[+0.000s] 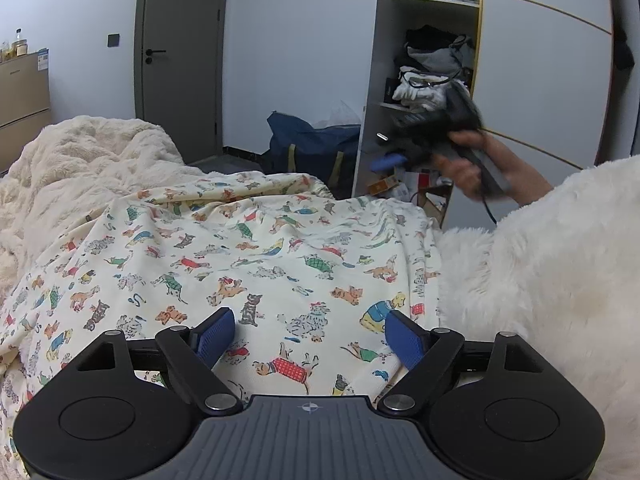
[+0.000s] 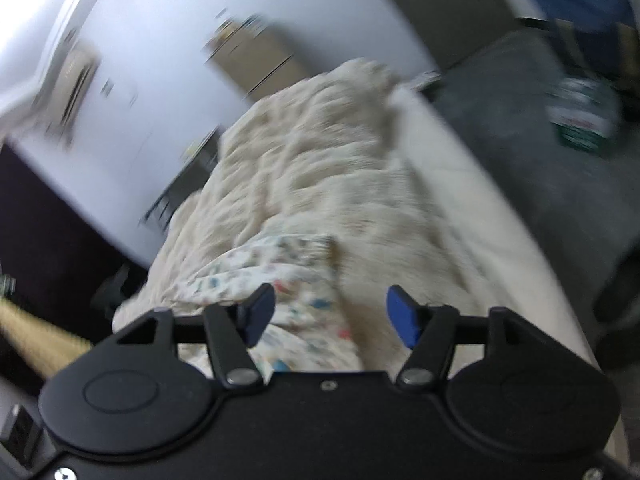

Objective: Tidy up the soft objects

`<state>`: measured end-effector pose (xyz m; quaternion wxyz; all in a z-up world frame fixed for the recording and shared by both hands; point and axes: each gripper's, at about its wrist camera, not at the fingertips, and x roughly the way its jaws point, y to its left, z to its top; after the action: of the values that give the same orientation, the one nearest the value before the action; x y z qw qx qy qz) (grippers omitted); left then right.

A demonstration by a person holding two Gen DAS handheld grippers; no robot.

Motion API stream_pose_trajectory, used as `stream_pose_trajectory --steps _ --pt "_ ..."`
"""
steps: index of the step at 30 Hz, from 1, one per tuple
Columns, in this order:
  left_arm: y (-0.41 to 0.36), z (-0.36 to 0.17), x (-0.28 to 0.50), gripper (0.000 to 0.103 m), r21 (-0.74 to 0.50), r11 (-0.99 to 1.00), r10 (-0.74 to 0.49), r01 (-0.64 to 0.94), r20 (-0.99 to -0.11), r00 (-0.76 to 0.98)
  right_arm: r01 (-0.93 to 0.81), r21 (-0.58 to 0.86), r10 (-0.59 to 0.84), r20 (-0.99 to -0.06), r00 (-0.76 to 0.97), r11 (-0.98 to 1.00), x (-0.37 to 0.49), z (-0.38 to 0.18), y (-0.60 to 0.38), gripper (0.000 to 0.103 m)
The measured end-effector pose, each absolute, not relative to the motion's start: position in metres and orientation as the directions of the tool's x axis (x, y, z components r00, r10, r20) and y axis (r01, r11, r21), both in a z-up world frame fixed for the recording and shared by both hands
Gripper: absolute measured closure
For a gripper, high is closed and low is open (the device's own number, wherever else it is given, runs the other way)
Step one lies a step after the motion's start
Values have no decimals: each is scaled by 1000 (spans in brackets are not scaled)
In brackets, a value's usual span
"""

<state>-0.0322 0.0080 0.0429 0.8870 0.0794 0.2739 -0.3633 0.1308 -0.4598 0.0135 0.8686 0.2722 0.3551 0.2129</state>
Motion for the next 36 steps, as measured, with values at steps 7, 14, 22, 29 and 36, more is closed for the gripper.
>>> stream_pose_trajectory --steps 7,14,22,29,36 --pt "10 37 -28 24 -95 716 -620 692 -543 567 -271 623 664 -573 480 734 260 -14 -418 36" --pt "10 37 -28 24 -99 715 -620 693 -548 561 -234 727 757 -567 326 646 315 -80 -394 43" --pt "7 37 -24 23 -103 707 -624 700 -557 548 -242 774 799 -499 335 585 308 -90 -409 85" --pt "8 34 -20 22 -125 700 -632 703 -568 527 -342 653 730 -533 428 676 313 -55 -403 86" --pt "7 31 -21 22 -125 694 -634 709 -574 519 -235 528 519 -491 699 816 313 -9 -406 88"
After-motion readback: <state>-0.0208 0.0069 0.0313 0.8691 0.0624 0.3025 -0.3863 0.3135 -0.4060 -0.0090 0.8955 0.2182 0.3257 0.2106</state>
